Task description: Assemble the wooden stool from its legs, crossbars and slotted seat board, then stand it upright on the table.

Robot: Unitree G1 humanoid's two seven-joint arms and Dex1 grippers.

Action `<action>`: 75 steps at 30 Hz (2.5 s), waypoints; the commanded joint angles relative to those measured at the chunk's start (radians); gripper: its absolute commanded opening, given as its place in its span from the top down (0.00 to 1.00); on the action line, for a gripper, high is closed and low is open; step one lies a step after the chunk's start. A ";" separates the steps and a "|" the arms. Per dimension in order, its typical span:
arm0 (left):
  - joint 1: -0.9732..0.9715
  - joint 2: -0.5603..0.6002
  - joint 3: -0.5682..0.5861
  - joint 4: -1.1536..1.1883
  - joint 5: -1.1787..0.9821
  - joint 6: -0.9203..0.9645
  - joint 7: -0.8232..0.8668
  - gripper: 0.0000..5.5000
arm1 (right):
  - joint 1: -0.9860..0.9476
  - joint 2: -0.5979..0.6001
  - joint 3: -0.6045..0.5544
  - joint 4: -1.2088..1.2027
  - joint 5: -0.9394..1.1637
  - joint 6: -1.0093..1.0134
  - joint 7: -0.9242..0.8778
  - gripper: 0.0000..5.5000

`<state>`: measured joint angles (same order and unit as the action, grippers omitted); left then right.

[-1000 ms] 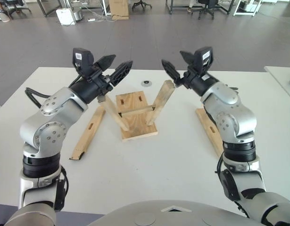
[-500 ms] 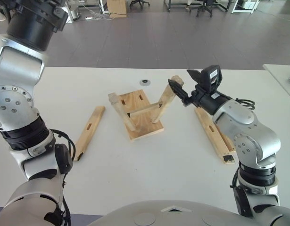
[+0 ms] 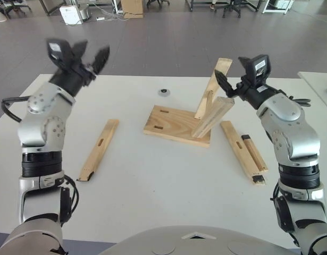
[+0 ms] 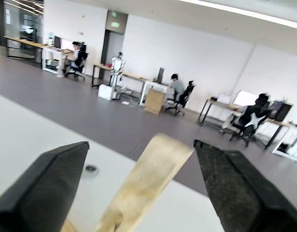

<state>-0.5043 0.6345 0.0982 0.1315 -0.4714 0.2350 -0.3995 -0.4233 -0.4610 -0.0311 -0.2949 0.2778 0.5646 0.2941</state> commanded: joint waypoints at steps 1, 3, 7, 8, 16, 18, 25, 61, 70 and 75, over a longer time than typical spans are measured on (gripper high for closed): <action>-0.001 0.005 -0.292 0.471 0.410 -0.288 -0.084 0.33 | 0.125 -0.021 -0.064 0.066 -0.081 -0.060 -0.052 0.26; -0.041 -0.041 -0.334 0.606 0.474 -0.370 -0.094 0.33 | 0.155 -0.012 -0.097 0.085 -0.110 -0.088 -0.093 0.26; -0.096 -0.132 -0.382 0.750 0.563 -0.502 -0.101 0.33 | 0.262 0.046 -0.043 0.070 -0.132 -0.073 -0.094 0.26; -0.107 -0.151 -0.389 0.773 0.583 -0.531 -0.099 0.33 | 0.295 0.057 -0.019 0.068 -0.140 -0.052 -0.092 0.26; -0.120 -0.210 -0.375 0.838 0.622 -0.658 -0.113 0.33 | 0.415 0.006 0.219 0.164 -0.350 -0.092 -0.042 0.26; -0.080 -0.217 -0.383 0.777 0.614 -0.691 -0.155 0.33 | 0.371 0.037 0.240 0.216 -0.349 -0.119 -0.020 0.26; 0.379 -0.007 -0.453 -0.020 0.457 -0.514 -0.441 0.33 | 0.069 0.053 0.169 0.618 -0.330 -0.345 0.050 0.26; -0.350 -0.254 -0.487 1.146 0.827 -0.867 -0.247 0.33 | 0.279 0.105 0.137 0.427 -0.225 -0.088 0.004 0.26; -0.013 -0.236 -0.401 0.842 0.564 -0.946 -0.576 0.33 | 0.063 0.212 0.173 0.788 -0.275 -0.319 0.022 0.26; 0.065 -0.185 -0.360 0.732 0.551 -0.892 -0.530 0.33 | 0.136 0.183 0.169 0.711 -0.284 -0.320 0.047 0.26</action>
<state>-0.4804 0.4079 -0.2708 0.8860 0.0693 -0.6937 -0.9328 -0.3553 -0.2661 0.1226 0.4474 0.0043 0.2118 0.3192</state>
